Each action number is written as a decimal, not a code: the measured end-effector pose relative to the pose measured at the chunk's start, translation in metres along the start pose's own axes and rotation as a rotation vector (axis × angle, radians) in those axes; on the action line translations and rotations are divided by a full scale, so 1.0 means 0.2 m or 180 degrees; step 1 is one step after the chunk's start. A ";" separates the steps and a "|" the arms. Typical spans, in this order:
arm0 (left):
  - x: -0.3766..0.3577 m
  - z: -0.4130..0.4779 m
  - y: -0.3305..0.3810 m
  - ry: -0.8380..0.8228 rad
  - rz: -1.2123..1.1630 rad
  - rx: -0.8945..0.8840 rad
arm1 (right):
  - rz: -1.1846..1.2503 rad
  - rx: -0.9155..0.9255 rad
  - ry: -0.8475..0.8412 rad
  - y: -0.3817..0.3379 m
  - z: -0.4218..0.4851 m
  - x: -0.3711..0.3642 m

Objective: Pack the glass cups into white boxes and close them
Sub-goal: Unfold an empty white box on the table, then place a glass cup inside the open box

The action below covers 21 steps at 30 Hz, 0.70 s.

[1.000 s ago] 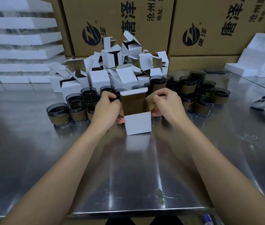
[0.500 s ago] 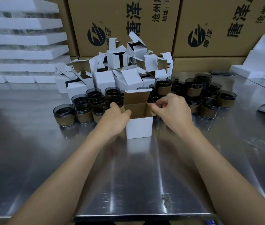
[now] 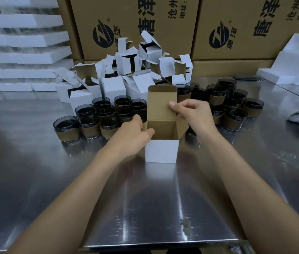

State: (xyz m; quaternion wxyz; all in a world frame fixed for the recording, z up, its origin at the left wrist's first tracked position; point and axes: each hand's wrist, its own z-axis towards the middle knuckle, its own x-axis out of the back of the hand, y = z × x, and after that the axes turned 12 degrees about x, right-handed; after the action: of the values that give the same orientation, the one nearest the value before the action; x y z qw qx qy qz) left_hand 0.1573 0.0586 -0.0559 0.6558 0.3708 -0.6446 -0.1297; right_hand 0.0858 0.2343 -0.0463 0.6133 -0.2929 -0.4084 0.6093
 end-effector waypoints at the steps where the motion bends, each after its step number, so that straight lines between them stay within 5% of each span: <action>1: 0.00 0.00 0.00 0.0023 0.0007 -0.0015 | 0.0090 -0.0086 -0.0041 0.01 0.00 0.00; 7: -0.04 -0.01 0.00 0.0297 -0.0306 -0.0022 | -0.0008 -0.0760 -0.0398 0.04 0.02 -0.01; 14: -0.05 0.02 -0.01 0.0609 -0.0294 -0.0150 | -0.0680 -0.0539 -0.0900 0.06 0.12 0.01; 19: -0.04 0.02 -0.02 0.0857 -0.0427 -0.0080 | -0.1508 0.0676 0.0289 0.06 0.16 0.01; 21: -0.01 0.03 -0.04 0.0993 -0.0540 -0.0061 | -0.1967 0.0726 0.0429 0.07 0.20 0.01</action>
State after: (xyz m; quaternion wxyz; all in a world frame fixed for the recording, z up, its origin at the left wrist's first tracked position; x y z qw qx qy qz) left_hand 0.1541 0.0534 -0.0637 0.7381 0.4332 -0.5002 -0.1317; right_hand 0.0435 0.2320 -0.0386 0.8235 -0.1243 -0.3656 0.4156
